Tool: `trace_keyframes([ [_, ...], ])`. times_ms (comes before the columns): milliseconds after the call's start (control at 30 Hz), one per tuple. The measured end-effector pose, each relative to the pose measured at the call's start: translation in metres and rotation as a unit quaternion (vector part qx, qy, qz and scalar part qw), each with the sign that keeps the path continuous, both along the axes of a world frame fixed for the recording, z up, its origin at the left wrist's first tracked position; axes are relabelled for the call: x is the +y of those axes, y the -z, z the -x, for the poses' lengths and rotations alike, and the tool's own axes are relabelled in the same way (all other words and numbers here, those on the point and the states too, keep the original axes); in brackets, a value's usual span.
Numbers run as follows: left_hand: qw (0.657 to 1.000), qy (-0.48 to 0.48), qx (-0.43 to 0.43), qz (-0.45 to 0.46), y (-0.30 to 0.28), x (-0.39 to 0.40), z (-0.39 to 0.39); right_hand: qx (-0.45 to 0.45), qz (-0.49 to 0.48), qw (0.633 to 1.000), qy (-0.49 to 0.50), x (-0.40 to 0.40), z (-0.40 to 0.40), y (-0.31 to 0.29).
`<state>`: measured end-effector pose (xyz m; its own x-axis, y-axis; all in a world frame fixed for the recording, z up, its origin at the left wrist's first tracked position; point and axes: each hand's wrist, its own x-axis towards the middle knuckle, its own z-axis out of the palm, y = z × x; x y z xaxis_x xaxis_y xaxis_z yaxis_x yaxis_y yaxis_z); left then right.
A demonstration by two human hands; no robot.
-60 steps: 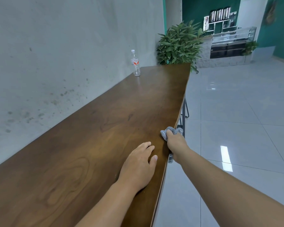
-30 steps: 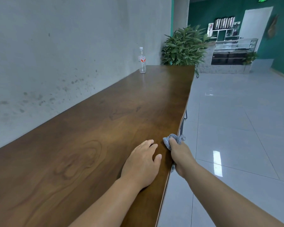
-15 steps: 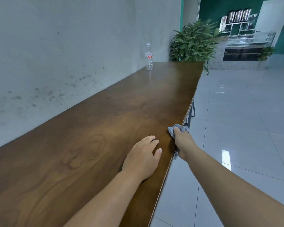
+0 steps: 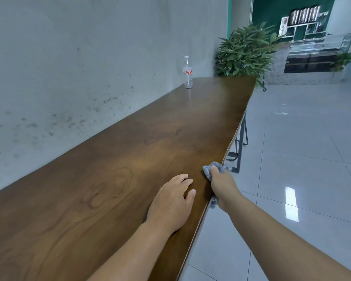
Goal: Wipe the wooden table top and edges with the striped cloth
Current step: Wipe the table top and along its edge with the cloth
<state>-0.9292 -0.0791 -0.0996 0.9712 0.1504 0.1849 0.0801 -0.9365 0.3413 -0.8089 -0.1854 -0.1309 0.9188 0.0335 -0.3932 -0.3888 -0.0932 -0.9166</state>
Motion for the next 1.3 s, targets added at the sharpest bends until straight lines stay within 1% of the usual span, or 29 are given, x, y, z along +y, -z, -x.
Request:
trace_keyframes([
  [200, 1.0, -0.008, 0.013, -0.017, -0.003, -0.003, 0.002, -0.005, -0.002, 1.0, 0.006, -0.002, -0.006, -0.01],
  [367, 0.999, -0.01, 0.022, -0.023, -0.004, -0.004, 0.017, -0.001, -0.007, 1.0, -0.006, 0.0, 0.031, -0.011],
  [533, 1.0, -0.017, 0.009, -0.021, -0.001, -0.007, 0.028, -0.01, 0.0, 1.0, -0.022, -0.002, 0.061, -0.009],
  [800, 1.0, -0.026, 0.004, -0.004, 0.002, -0.006, 0.025, -0.003, 0.01, 1.0, -0.013, -0.002, 0.025, -0.019],
  [933, 0.999, -0.032, 0.009, -0.009, 0.001, -0.007, 0.026, -0.009, -0.005, 1.0, -0.007, -0.005, 0.021, -0.022],
  [1167, 1.0, -0.02, 0.014, -0.012, -0.002, -0.007, 0.032, 0.026, -0.012, 0.999, -0.019, 0.0, 0.071, -0.016],
  [1300, 1.0, -0.01, 0.016, -0.021, 0.0, -0.002, 0.048, 0.021, -0.014, 0.999, -0.028, 0.0, 0.088, -0.011],
])
